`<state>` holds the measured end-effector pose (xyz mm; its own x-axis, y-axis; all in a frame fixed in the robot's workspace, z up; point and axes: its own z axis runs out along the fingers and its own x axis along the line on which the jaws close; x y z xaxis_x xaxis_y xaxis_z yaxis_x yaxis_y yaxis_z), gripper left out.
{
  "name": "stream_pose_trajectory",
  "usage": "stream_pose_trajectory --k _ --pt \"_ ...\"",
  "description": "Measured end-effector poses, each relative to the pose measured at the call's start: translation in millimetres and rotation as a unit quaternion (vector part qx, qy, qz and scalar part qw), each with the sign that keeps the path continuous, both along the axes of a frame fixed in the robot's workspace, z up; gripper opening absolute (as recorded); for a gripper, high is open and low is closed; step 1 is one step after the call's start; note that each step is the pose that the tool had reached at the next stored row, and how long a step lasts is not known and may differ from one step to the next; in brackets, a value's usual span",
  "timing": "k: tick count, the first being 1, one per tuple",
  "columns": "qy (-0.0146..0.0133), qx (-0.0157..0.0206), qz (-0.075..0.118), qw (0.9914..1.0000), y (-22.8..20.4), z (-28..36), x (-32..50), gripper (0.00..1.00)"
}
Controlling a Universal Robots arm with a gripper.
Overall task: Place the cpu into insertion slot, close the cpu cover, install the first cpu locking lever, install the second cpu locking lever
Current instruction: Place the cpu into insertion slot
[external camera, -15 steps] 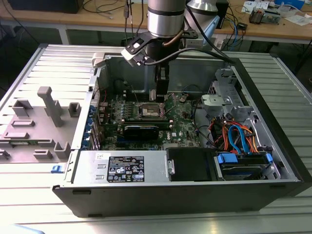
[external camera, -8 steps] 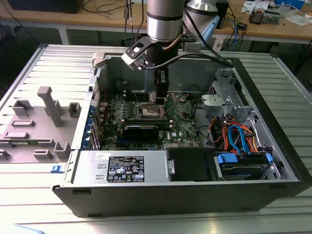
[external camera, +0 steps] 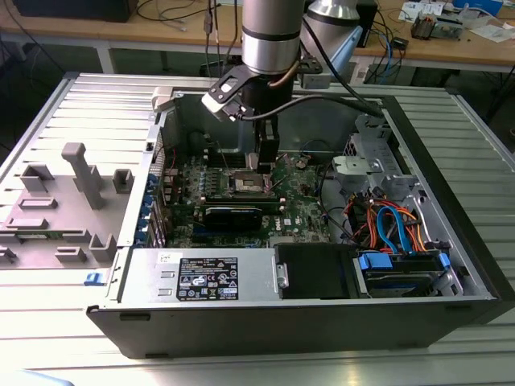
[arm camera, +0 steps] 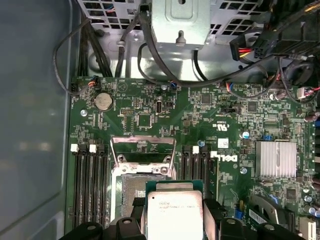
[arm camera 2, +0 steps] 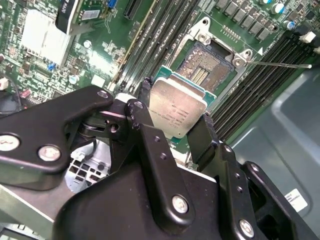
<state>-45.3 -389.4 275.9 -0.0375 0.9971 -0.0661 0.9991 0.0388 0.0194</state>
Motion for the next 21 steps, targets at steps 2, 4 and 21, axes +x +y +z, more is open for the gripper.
stream_pose_trajectory --k 2,4,21 --pt "0.0 0.0008 0.0 1.0 1.6 -2.6 -1.5 0.55" --pt "0.0 0.0008 0.0 1.0 3.1 -4.8 -4.9 0.55" --pt "0.0 0.0007 -0.007 0.99998 12.5 -35.6 -8.8 0.55"
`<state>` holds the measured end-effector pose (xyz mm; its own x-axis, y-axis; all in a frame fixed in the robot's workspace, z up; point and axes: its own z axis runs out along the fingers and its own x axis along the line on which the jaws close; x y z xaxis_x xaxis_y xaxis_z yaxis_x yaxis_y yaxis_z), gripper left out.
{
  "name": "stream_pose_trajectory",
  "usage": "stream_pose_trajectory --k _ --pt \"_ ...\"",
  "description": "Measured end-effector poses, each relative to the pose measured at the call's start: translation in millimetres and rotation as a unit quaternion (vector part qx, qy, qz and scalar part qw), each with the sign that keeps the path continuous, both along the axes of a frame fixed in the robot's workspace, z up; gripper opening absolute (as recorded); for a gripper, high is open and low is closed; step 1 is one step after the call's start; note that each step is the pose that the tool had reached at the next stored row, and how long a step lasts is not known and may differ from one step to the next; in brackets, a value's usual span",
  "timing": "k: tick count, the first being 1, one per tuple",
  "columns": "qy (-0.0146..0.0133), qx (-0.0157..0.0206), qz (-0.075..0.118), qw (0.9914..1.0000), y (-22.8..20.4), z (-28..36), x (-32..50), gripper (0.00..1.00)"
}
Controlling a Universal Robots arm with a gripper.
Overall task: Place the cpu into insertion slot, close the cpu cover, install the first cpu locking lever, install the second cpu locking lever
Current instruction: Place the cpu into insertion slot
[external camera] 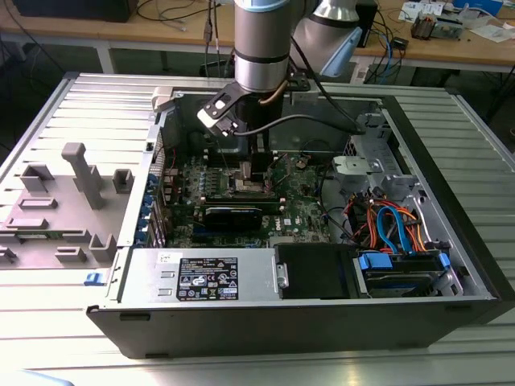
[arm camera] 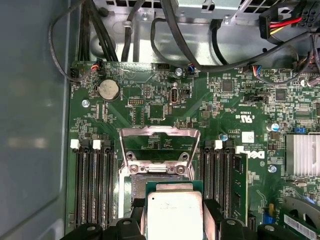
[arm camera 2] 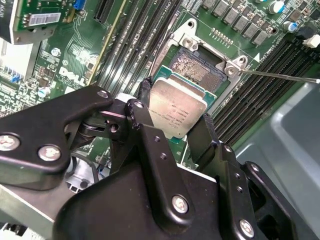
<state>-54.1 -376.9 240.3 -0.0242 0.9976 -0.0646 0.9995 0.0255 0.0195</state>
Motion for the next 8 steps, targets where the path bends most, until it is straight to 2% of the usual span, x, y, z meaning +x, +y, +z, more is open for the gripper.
stream_pose_trajectory --k 2,8 --pt "0.0 -0.0001 0.0 1.0 0.2 -3.3 -0.1 0.55" --pt "0.0 0.0 0.0 1.0 0.3 -7.2 -1.2 0.55"
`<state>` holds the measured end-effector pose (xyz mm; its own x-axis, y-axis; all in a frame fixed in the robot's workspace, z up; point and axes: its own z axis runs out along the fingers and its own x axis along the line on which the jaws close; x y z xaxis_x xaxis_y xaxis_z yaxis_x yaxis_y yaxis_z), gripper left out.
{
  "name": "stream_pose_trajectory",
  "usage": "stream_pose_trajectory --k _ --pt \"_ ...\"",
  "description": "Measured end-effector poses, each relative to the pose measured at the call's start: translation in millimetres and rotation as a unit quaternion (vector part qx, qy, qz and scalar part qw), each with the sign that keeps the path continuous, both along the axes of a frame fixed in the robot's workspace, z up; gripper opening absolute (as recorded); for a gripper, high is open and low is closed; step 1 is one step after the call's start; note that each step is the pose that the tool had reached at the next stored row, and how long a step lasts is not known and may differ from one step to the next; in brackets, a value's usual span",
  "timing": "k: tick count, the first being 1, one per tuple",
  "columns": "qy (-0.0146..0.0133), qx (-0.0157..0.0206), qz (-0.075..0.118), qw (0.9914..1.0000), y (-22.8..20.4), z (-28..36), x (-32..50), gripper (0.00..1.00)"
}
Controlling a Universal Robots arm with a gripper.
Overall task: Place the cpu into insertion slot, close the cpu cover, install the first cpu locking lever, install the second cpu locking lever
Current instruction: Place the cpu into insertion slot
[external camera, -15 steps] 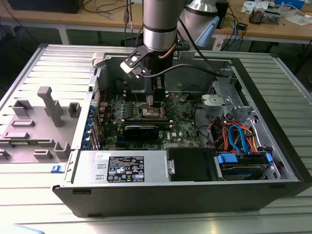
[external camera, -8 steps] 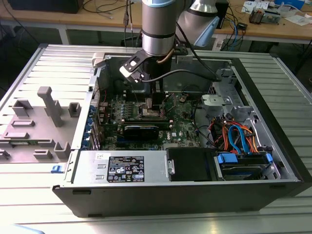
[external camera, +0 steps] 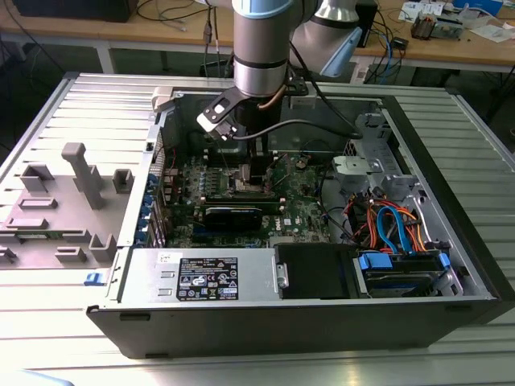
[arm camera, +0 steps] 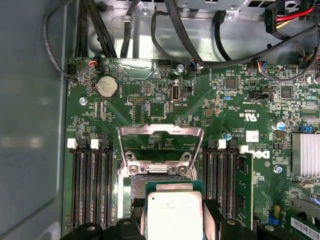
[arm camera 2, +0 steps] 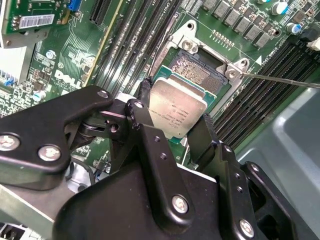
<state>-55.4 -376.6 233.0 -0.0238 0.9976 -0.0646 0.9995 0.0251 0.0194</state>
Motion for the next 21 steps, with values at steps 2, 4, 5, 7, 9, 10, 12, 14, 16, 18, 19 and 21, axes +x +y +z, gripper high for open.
stream_pose_trajectory --k 2,4,5,7,9,10,12,14,16,18,19,21 --pt "0.0 0.0 0.0 1.0 0.0 -1.5 -0.1 0.55" --pt "0.0 0.0 0.0 1.0 0.0 -2.9 -0.4 0.55" --pt "0.0 0.0 0.0 1.0 0.0 -3.7 -0.5 0.55" --pt "0.0 0.0 0.0 1.0 0.0 -5.1 -0.9 0.55" --pt "0.0 0.0 0.0 1.0 0.0 -6.3 -1.2 0.55" --pt "0.0 0.0 0.0 1.0 0.0 -6.6 -1.3 0.55" --pt "0.0 0.0 0.0 1.0 0.0 -7.3 -1.4 0.55" --pt "0.0 0.0 0.0 1.0 0.0 -8.1 -1.5 0.55" --pt "0.0 0.0 0.0 1.0 0.0 -8.7 -1.5 0.55" --pt "0.0 0.0 0.0 1.0 0.0 -9.9 -1.6 0.55" --pt "0.0 0.0 0.0 1.0 0.0 -10.5 -1.7 0.55" --pt "0.0 0.0 0.0 1.0 0.0 -11.3 -1.7 0.55"
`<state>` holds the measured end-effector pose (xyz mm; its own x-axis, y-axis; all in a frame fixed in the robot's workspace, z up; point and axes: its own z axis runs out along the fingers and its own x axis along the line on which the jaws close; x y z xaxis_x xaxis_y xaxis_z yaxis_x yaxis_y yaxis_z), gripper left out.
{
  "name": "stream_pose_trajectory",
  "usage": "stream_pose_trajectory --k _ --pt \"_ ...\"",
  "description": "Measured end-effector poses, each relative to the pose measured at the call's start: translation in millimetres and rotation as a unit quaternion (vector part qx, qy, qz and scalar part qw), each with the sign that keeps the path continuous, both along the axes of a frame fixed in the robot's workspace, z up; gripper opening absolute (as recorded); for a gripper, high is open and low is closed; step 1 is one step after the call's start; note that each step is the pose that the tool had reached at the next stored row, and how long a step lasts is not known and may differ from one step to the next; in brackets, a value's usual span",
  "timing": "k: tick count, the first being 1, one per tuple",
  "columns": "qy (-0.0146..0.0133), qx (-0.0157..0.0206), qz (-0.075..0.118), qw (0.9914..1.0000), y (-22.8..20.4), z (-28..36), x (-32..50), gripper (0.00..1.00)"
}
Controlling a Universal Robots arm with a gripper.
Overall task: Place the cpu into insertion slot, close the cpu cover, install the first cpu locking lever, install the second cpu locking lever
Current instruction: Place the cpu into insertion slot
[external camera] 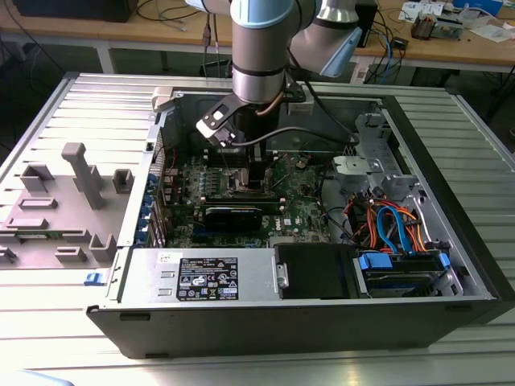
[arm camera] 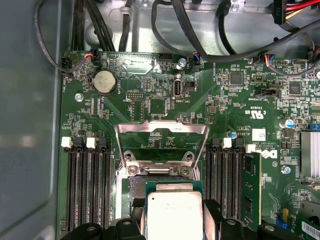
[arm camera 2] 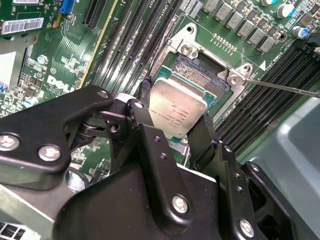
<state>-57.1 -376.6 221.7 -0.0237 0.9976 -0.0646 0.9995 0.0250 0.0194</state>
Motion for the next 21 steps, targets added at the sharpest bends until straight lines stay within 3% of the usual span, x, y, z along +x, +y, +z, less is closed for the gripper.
stream_pose_trajectory --k 21 --pt "0.0 0.0 0.0 1.0 0.0 -8.6 -0.4 0.55"
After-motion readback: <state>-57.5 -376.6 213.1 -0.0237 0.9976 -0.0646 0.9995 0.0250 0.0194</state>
